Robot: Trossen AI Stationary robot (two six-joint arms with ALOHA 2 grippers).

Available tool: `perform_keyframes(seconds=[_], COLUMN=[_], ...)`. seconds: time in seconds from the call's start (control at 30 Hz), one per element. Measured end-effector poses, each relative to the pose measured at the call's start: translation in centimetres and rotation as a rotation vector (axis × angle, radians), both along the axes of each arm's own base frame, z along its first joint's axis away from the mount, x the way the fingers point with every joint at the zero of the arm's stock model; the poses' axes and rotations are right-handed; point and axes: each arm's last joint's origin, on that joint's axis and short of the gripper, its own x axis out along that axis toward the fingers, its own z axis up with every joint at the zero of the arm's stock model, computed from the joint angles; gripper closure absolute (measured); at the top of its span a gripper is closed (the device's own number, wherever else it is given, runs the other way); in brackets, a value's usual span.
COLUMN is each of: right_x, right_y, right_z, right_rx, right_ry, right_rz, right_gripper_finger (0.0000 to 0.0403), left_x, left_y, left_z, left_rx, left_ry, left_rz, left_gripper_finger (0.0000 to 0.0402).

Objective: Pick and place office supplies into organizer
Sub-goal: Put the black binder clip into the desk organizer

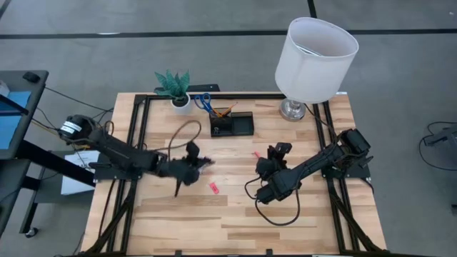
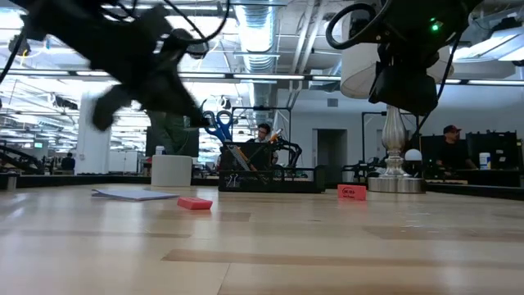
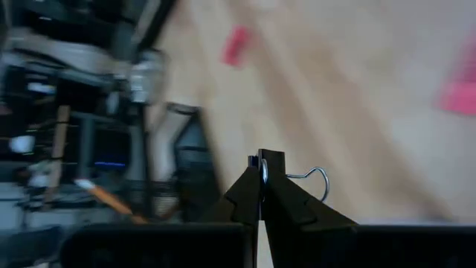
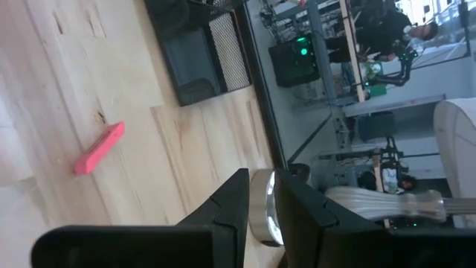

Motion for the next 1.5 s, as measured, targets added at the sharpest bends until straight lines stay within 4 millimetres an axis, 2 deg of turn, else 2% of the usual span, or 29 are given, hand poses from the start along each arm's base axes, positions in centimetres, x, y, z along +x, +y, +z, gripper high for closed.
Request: perform_keyframes(seconds=[0.23,0.4,0.57,0.67,0.9,1.03,1.33,1.5], right_x=[0.0,0.0,0.0,0.1,0.6,0.7,0.7,0.7], right_y=[0.0,-0.1,-0.2,-0.5,-1.7,-1.9,-1.9,-1.9], right_z=[0.1,0.2,0.2,0.2,0.2,0.2,0.2,0.2], right_rx=[-0.02,-0.037,-0.041,-0.041,-0.055,-0.056,-0.056,-0.054], right_ry=[-0.01,-0.043,-0.05,-0.055,-0.072,-0.071,-0.069,-0.072], right_rz=[0.01,0.0,-0.003,-0.015,-0.05,-0.058,-0.058,-0.058], right_gripper_finger=[0.0344,0.0344,0.0344,0.0344,0.0344,0.0344,0.0344,0.0344], left_x=[1.8,1.8,1.2,1.8,5.6,6.9,6.9,6.7], left_y=[6.3,10.5,13.4,14.4,16.0,17.1,18.8,18.9], left_z=[1.4,1.9,1.9,1.5,-0.6,-1.3,-1.3,-1.5], left_rx=[-0.026,-0.14,-0.268,-0.338,-0.368,-0.377,-0.393,-0.411], left_ry=[-0.115,-0.195,-0.246,-0.24,-0.082,-0.025,-0.051,-0.037], left_rz=[-0.013,-0.044,-0.044,-0.042,0.028,0.079,0.205,0.242], left_gripper_finger=[0.0401,0.0401,0.0401,0.0401,0.0401,0.0401,0.0401,0.0401])
